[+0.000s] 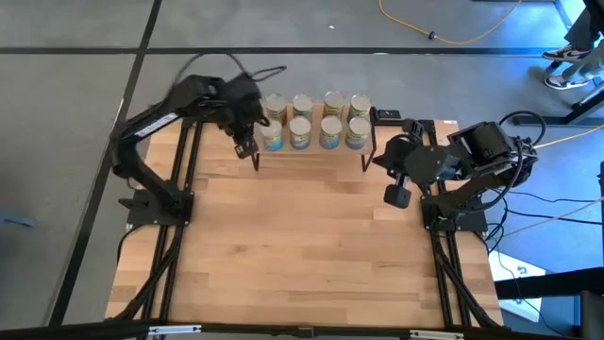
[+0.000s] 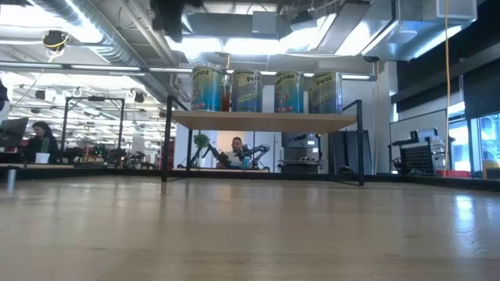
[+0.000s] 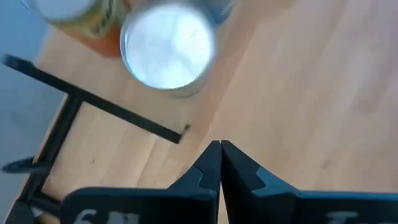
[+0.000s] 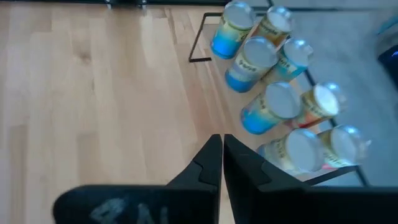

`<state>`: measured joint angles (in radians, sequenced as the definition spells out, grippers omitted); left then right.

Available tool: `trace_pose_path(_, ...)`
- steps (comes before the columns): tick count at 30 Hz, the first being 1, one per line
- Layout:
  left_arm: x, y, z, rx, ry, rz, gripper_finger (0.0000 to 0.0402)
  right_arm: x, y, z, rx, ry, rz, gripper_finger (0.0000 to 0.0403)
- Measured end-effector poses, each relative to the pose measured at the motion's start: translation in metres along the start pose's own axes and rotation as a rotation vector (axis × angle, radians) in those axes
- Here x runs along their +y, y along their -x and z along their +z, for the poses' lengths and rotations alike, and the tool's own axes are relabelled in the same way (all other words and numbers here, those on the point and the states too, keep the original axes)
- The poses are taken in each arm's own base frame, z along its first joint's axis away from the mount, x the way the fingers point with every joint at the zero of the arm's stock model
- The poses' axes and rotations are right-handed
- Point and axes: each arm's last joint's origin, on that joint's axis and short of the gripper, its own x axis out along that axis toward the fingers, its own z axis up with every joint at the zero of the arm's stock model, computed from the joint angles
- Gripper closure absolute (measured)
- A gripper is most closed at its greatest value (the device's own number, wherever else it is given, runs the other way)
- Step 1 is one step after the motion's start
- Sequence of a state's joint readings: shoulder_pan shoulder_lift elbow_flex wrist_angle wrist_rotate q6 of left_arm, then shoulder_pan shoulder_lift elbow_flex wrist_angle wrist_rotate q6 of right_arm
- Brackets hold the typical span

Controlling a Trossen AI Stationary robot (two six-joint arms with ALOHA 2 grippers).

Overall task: Pick and place cans onto a shelf
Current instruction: Return to Home Position

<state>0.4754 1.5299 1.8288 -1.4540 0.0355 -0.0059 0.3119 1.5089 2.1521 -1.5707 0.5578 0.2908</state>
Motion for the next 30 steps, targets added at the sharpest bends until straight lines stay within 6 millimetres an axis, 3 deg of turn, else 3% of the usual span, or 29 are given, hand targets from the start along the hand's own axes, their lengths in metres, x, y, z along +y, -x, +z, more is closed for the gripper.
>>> trace_pose_path(6,-0.022,0.078,-0.033,-0.268,-0.045,-0.034,0.0402,-0.009,0.011,-0.004,-0.029,0.022,-0.002,0.0398)
trace_pose_path(10,-0.025,0.115,-0.063,-0.404,-0.056,-0.001,0.0401,-0.011,0.009,-0.004,-0.023,0.016,-0.005,0.0397)
trace_pose_path(17,-0.019,0.159,-0.120,-0.559,-0.069,-0.020,0.0401,-0.017,0.016,-0.006,-0.044,0.077,-0.022,0.0400)
trace_pose_path(22,-0.010,0.178,-0.165,-0.594,-0.066,-0.027,0.0401,-0.029,0.032,-0.014,-0.085,0.043,-0.007,0.0401)
trace_pose_path(26,-0.002,0.193,-0.203,-0.671,-0.057,-0.043,0.0401,-0.039,0.042,-0.033,-0.083,0.023,0.031,0.0401)
trace_pose_path(30,0.005,0.206,-0.241,-0.771,-0.053,-0.054,0.0401,-0.051,0.047,-0.064,-0.060,-0.058,0.037,0.0401)
